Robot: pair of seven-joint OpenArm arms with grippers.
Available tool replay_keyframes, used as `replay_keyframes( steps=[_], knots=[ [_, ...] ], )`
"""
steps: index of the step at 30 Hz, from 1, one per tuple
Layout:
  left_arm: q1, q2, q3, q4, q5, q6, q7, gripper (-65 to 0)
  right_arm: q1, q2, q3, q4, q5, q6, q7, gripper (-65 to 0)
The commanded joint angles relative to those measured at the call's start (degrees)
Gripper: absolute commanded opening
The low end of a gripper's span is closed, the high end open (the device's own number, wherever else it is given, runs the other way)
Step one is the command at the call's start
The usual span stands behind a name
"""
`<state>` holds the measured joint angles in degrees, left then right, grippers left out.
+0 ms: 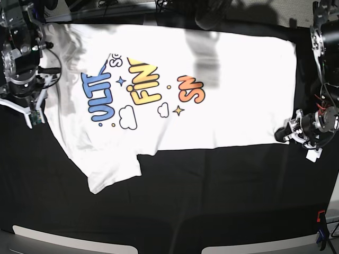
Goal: Layout the t-shirt on the table in an organized manner, then fold the t-shirt properly
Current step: 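Move both grippers down the shirt sides and grasp the side edges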
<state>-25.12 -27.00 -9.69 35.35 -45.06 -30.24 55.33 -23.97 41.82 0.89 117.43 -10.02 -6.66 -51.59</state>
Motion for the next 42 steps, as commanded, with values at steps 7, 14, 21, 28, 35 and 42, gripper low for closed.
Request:
replay_keyframes(
  steps=[7,14,21,28,35,42],
  knots=[
    [-0.63,-0.28,0.31,0.26,1.46,-1.16,1.42,-65.0,6.91,-3.76,0.63,-0.15,7.72,5.75,5.42,-40.0],
    [-0.61,-0.28,0.31,0.26,1.44,-1.51,1.42,-65.0,25.27,-7.61,0.63,-11.67,11.85,8.79,6.36,-40.0],
    [-0.63,0.20,0.31,0.31,1.46,-1.53,1.46,-65.0,47.71,-11.32,0.63,-39.15,22.23,20.22,8.22,-40.0],
    [-0.63,1.44,0.31,0.31,1.46,-1.53,1.42,-65.0,67.25,-15.58,0.63,-73.70,24.48,34.01,14.45,-40.0],
    [-0.63,1.42,0.31,0.31,1.46,-1.55,1.44,-65.0,75.54,-17.11,0.63,-97.92,17.49,35.36,24.68,-40.0],
    [-0.66,1.44,0.31,0.42,1.44,-1.55,1.40,-65.0,69.61,-17.97,0.63,-98.62,14.51,36.33,24.70,-40.0]
  ],
)
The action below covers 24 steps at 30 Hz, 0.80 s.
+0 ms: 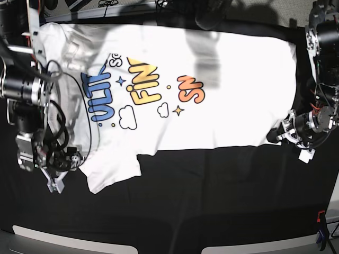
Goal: Layout the t-shirt on the table in an organized manner, then fold the t-shirt properly
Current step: 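Move both grippers down the shirt sides and grasp the side edges, then lift the side edges and fold the shirt's hem half over the collar half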
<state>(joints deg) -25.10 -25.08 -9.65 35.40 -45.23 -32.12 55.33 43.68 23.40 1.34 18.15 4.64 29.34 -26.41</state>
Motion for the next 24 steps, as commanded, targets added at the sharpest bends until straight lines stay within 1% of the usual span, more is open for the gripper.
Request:
replay_keyframes(
  steps=[1,5,8,10,11,13,14,16,19,21,24],
  knots=[
    [-0.72,-0.50,0.26,0.37,1.62,0.33,1.40,-65.0,1.09,0.20,0.17,0.66,-0.17,0.50,-0.28,-40.0],
    [-0.81,-0.48,0.26,0.37,1.62,0.33,1.03,-65.0,-1.84,-1.20,0.15,0.68,-0.20,1.70,1.05,-40.0],
    [-0.79,-0.50,0.26,0.37,1.64,0.33,0.70,-65.0,-2.47,-2.54,0.15,0.70,-0.20,2.93,1.55,-40.5],
    [-0.79,-0.50,0.26,0.37,1.62,0.33,0.70,-65.0,-2.40,-3.15,0.15,0.83,-0.15,2.91,1.90,-46.3],
    [-0.79,-0.50,0.26,0.37,1.62,0.33,0.70,-65.0,-2.25,-3.43,0.15,1.01,-0.15,2.80,2.05,-51.0],
    [-0.79,-0.50,0.26,0.37,1.62,0.33,0.68,-65.0,-1.92,-3.63,0.15,1.51,-0.15,2.58,3.04,-63.2],
    [-0.81,-0.50,0.26,0.37,1.62,0.33,0.61,-65.0,-1.81,-3.61,0.17,1.97,0.04,2.58,4.42,-65.0],
    [-0.79,-0.50,0.26,0.37,1.62,0.33,0.26,-65.0,-1.81,-3.54,0.17,3.52,0.00,2.60,6.38,-65.0],
    [-0.96,-0.50,0.26,0.37,1.64,-0.24,-0.87,-65.0,-1.77,-3.72,0.17,6.97,0.02,2.56,6.47,-65.0],
    [-1.49,-0.52,0.26,0.37,1.66,-2.12,-2.91,-65.0,-1.66,-3.72,0.17,9.44,0.02,2.40,5.66,-65.0],
    [-3.45,-0.50,0.26,0.37,1.66,-2.23,-3.76,-65.0,-0.59,-3.67,0.17,11.52,0.02,1.05,3.72,-65.0]
  ],
)
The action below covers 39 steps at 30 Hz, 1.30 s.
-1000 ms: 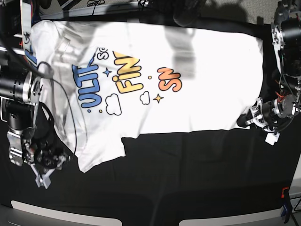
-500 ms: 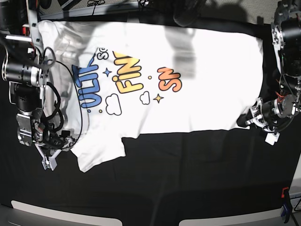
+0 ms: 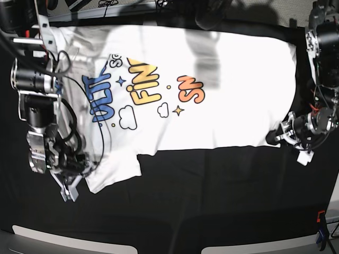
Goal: Layout the t-shirt on the table in an organized manner, then fold the t-shirt properly
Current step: 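Lift the side edges and fold the shirt's hem half over the collar half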
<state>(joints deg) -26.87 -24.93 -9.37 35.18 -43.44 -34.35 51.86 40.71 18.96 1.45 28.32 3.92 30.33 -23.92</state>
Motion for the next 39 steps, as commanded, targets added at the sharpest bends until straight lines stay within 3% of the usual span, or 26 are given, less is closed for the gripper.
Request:
replay_keyframes(
  steps=[1,8,11,14,19,22,28,31,39],
  knots=[
    [-2.47,-0.68,-0.02,0.59,-0.11,0.00,-0.24,-65.0,3.08,0.76,0.07,1.44,0.74,0.07,0.68,-65.0],
    [-7.87,-0.70,-0.02,0.59,2.54,-0.02,-2.08,-65.0,7.80,0.76,0.07,1.46,2.78,0.66,-2.75,-65.0],
    [-8.52,-0.79,-0.02,0.59,3.50,-0.04,-2.64,-65.0,7.78,0.74,0.07,2.49,4.15,3.89,-4.46,-65.0],
    [-8.09,-0.85,-0.02,0.59,3.54,-1.38,-1.90,-65.0,6.69,0.87,0.07,4.37,5.79,9.67,-6.69,-65.0],
    [-4.42,-1.22,-0.02,2.99,3.50,-2.82,-1.36,-65.0,1.70,1.55,0.07,11.10,9.79,9.67,-9.68,-65.0],
    [0.55,-2.32,-0.02,9.79,3.08,-2.80,-1.09,-65.0,-3.37,2.14,0.07,17.62,11.56,9.67,-11.28,-65.0],
    [13.07,-5.42,-0.02,35.26,-4.74,-1.81,4.17,-65.0,-15.76,3.39,0.07,35.74,19.39,9.67,-17.92,-65.0],
    [17.75,-6.36,-0.02,46.05,-4.42,0.28,3.82,-65.0,-21.33,4.31,0.13,44.74,22.77,9.67,-20.22,-65.0],
    [28.13,-6.73,-0.04,61.33,0.61,0.26,3.39,-65.0,-34.36,5.01,5.31,62.53,24.85,9.67,-25.20,-65.0]
  ],
)
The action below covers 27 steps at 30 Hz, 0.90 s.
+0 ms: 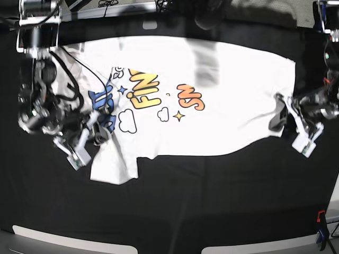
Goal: Layout the t-shirt on the table in an organized manner, then fold the t-shirt properly
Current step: 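Lift the side edges and fold the shirt's hem half over the collar half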
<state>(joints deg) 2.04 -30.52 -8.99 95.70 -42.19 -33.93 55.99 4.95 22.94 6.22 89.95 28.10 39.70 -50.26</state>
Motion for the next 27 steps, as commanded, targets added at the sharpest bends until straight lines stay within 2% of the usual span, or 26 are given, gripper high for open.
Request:
replay_keyframes(
  steps=[1,6,10,15,20,27],
  knots=[
    [0.48,-1.11,-0.42,1.51,-0.46,-0.15,-0.76,-65.0,-0.24,1.01,2.08,2.69,0.68,0.30,1.05,-65.0],
    [6.47,-1.09,-0.42,4.85,-0.24,-0.15,-3.17,-65.0,-7.80,1.03,9.70,9.66,1.11,0.30,0.00,-65.0],
    [9.27,-1.09,-0.42,8.39,1.84,-0.17,-3.37,-65.0,-12.31,1.01,14.38,12.44,4.39,0.30,-0.50,-65.0],
    [10.40,-1.09,-1.29,14.08,1.68,-0.15,-3.30,-65.0,-16.13,1.03,19.30,14.47,5.20,0.30,-1.73,-65.0],
    [10.69,-1.09,-5.66,16.46,1.64,-0.13,-3.30,-65.0,-19.43,1.05,24.94,16.04,5.42,0.30,-1.92,-65.0],
    [16.72,-1.09,-8.98,16.46,1.68,-0.15,-3.34,-65.0,-21.35,1.01,27.15,16.09,5.51,0.30,-2.38,-65.0]
  ],
)
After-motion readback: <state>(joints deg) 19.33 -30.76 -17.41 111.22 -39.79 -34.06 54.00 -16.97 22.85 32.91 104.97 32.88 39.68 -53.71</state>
